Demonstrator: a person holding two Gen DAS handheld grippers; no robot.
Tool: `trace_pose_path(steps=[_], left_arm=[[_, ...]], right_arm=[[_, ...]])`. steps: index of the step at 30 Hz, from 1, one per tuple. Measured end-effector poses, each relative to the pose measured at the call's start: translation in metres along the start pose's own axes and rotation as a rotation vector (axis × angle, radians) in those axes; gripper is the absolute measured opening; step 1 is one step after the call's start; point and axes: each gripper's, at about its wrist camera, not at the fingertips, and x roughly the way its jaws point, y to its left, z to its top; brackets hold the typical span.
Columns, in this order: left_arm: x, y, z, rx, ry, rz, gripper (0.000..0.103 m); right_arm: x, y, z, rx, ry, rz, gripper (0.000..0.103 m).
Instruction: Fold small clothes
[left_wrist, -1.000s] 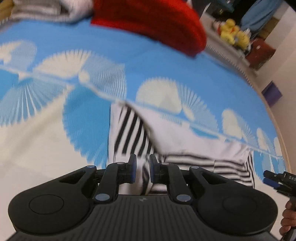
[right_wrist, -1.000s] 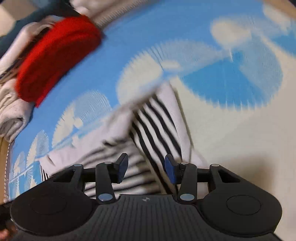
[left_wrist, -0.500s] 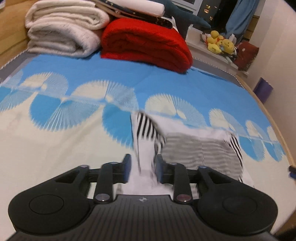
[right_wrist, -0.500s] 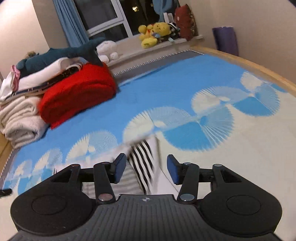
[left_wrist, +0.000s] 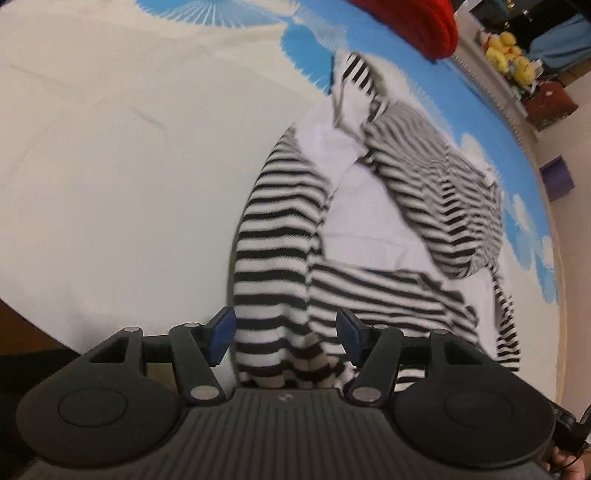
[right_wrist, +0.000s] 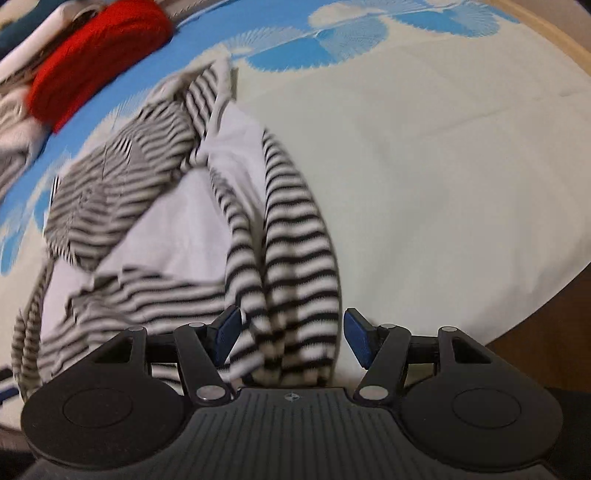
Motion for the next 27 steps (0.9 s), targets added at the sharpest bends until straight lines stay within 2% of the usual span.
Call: trace_pose_path(steps=[2,5,8,11,12,14,15,16,19,21,24,27], left_arm=[[0.009,0.004,0.000,-0.023,0.039,0.004,0.066],[0.018,0.006,-0.003,-0.040,0.079,0.010,0.066],[0.025,0.004,-0.010,-0.011,0.099,0.032,0.066],[0.024,0.005,-0.016,0.012,0.099,0.049,0.064],[0.023,0.006,-0.017,0.014,0.098,0.047,0.060],[0.022,0.008,-0.018,0.016,0.100,0.031,0.028],[0.022,0.008,-0.018,0.021,0.102,0.017,0.009],[0.019,0.006,-0.019,0.034,0.093,0.007,0.008],[-0.006,0.004,-0.016,0.034,0.002,-0.018,0.007],[-0.020,0.006,-0.019,0.017,-0.036,-0.041,0.007],[-0.014,0.006,-0.027,0.049,-0.009,0.007,0.009],[0.004,0.009,-0.025,0.040,0.049,0.034,0.021]], right_arm=[[0.007,-0.002,0.000,0.019,0.030,0.017,0.065],[0.016,-0.003,-0.003,0.042,0.065,-0.009,0.066],[0.022,-0.005,-0.006,0.075,0.092,-0.006,0.066],[0.022,0.001,-0.010,0.048,0.087,-0.014,0.066],[0.022,0.003,-0.012,0.040,0.084,-0.012,0.065],[0.020,0.005,-0.013,0.035,0.073,-0.002,0.045],[0.018,0.006,-0.013,0.031,0.064,0.009,0.021],[0.014,0.006,-0.012,0.026,0.043,0.021,0.007],[-0.012,0.007,-0.006,0.021,-0.067,0.060,0.006],[-0.024,0.000,-0.004,0.050,-0.096,0.081,0.007],[-0.010,-0.007,-0.009,0.067,-0.003,0.049,0.007],[0.013,-0.004,-0.017,0.039,0.088,-0.007,0.014]])
